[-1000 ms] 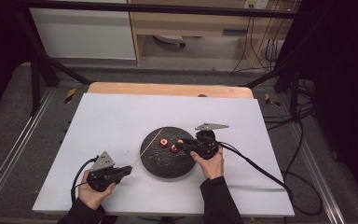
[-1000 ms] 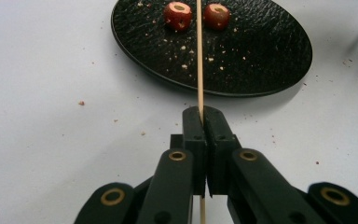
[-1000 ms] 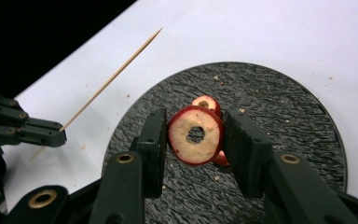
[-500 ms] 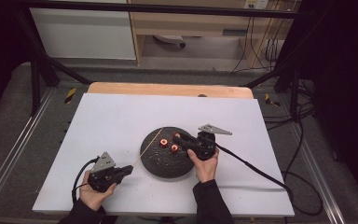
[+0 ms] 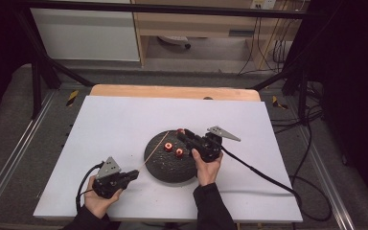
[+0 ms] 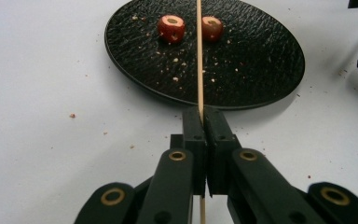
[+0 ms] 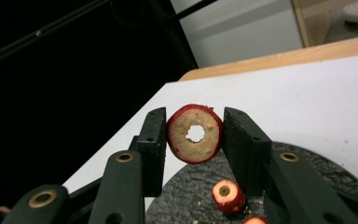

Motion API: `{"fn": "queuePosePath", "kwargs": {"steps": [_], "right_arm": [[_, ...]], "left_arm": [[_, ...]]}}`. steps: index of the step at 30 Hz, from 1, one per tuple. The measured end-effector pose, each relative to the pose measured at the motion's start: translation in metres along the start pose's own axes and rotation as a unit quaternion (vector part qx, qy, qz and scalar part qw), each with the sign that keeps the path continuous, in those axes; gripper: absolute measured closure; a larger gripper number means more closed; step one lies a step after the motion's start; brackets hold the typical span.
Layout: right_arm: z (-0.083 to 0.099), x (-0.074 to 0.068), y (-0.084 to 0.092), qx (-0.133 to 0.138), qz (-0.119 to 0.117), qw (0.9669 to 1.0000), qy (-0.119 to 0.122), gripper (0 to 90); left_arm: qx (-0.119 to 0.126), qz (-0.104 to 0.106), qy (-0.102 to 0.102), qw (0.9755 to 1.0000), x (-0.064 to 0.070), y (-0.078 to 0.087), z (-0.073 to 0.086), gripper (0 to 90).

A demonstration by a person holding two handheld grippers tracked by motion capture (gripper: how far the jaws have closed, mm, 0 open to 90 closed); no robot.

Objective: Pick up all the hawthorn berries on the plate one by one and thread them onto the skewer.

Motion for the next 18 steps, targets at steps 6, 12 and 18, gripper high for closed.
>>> {"fn": "queuePosePath", "kwargs": {"steps": [6,12,18], "right_arm": [[-0.0042,0.0017,-0.0038,0.031,0.004,0.9995,-0.008,61.3],[-0.0076,0.0027,-0.0065,0.061,0.008,0.9980,-0.018,61.2],[-0.0065,0.0032,-0.0097,0.075,0.007,0.9967,-0.030,61.2]], "left_arm": [[0.003,-0.003,0.005,1.0000,0.0017,-0.0015,-0.0005,88.4],[0.007,-0.004,0.010,0.9999,0.0042,-0.0041,-0.0015,88.4],[0.012,-0.004,0.014,0.9998,0.0083,-0.0069,-0.0027,88.5]]}}
Point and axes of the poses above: each handheld gripper's, and its own axes: y roughly backward along the jaws, z roughly out of its underside, x roughly to its right, the point moved 6 cm from there along -y, roughly forward along the jaws, and after that the axes turned 11 degrees about x, right-handed, at the moved point
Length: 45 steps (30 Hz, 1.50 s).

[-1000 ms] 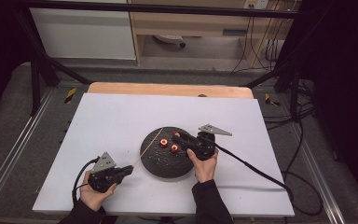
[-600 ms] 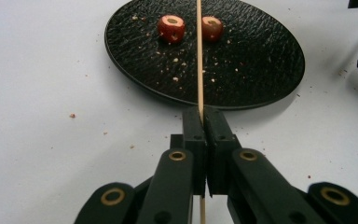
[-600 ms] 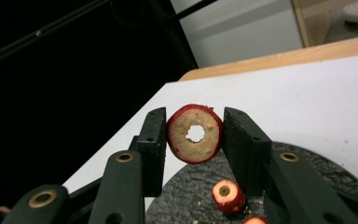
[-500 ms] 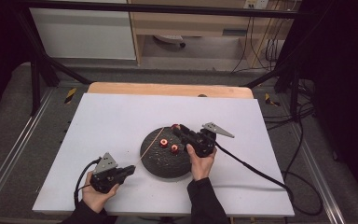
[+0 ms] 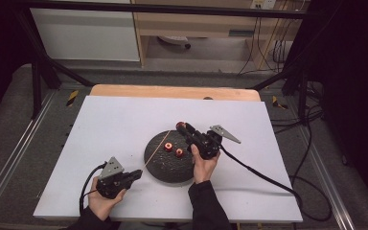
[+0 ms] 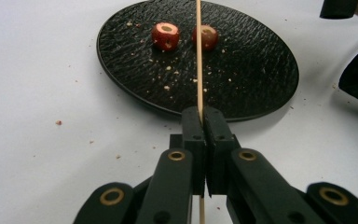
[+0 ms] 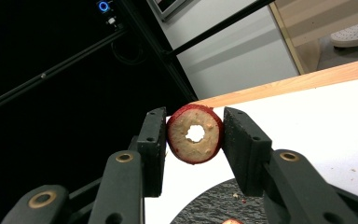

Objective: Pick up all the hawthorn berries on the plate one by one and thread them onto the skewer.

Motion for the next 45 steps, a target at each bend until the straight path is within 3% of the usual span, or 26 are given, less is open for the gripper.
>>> {"fn": "queuePosePath", "kwargs": {"steps": [22,45], "right_arm": [[0.000,0.001,-0.005,0.037,-0.007,0.9990,-0.023,61.3],[0.005,0.001,-0.006,0.037,-0.012,0.9990,-0.022,61.4]], "left_arm": [[0.013,0.006,0.015,0.9998,0.015,-0.011,-0.002,88.6],[0.018,0.009,0.033,0.9992,0.021,-0.016,-0.004,88.6]]}}
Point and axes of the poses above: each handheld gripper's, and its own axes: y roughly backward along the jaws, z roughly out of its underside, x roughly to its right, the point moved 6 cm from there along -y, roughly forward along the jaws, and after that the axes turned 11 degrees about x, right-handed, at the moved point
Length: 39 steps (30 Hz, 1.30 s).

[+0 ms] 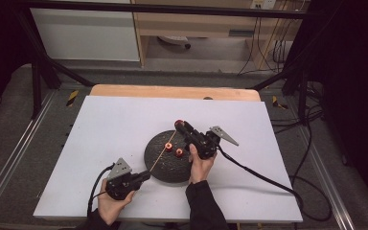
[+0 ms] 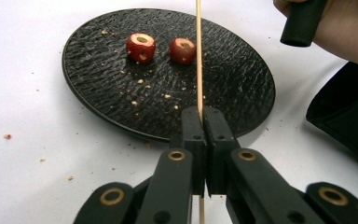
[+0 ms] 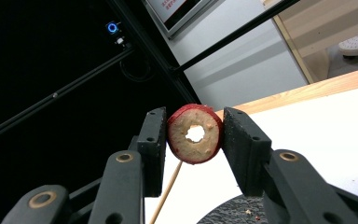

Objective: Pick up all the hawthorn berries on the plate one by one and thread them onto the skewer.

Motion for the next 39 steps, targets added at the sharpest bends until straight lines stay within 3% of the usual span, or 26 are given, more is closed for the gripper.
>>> {"fn": "queuePosePath", "kwargs": {"steps": [17,28,39], "right_arm": [[0.004,-0.002,0.002,-0.007,-0.008,0.9999,-0.002,61.4],[0.001,-0.006,0.005,-0.011,-0.013,0.9999,-0.002,61.5],[0.007,-0.009,0.009,-0.031,-0.023,0.9993,-0.004,61.6]], "left_arm": [[0.006,-0.011,0.016,0.9998,0.008,-0.008,-0.007,88.9],[0.010,-0.018,0.013,0.9997,0.013,-0.021,-0.020,89.0],[0.018,-0.021,0.013,0.9995,0.010,-0.034,-0.040,89.0]]}}
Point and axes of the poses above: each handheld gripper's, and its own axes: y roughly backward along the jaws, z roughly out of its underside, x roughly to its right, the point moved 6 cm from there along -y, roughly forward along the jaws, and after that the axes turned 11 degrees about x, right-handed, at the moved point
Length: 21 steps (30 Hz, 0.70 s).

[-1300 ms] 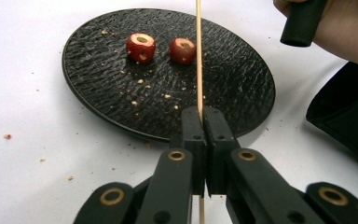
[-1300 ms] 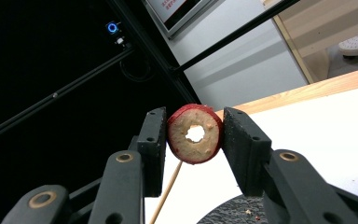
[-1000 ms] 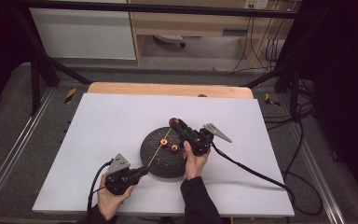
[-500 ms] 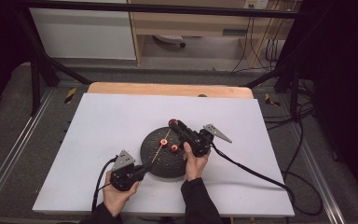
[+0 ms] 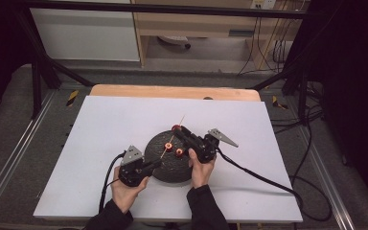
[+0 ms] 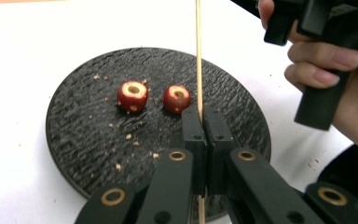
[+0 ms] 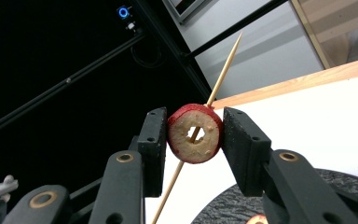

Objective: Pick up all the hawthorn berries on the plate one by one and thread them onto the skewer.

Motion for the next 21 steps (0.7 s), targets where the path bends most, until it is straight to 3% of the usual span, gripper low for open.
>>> {"fn": "queuePosePath", "kwargs": {"steps": [21], "right_arm": [[0.012,-0.006,0.008,-0.042,-0.018,0.9989,0.007,61.6]], "left_arm": [[0.004,0.003,-0.019,0.9998,-0.002,-0.023,-0.022,89.0]]}}
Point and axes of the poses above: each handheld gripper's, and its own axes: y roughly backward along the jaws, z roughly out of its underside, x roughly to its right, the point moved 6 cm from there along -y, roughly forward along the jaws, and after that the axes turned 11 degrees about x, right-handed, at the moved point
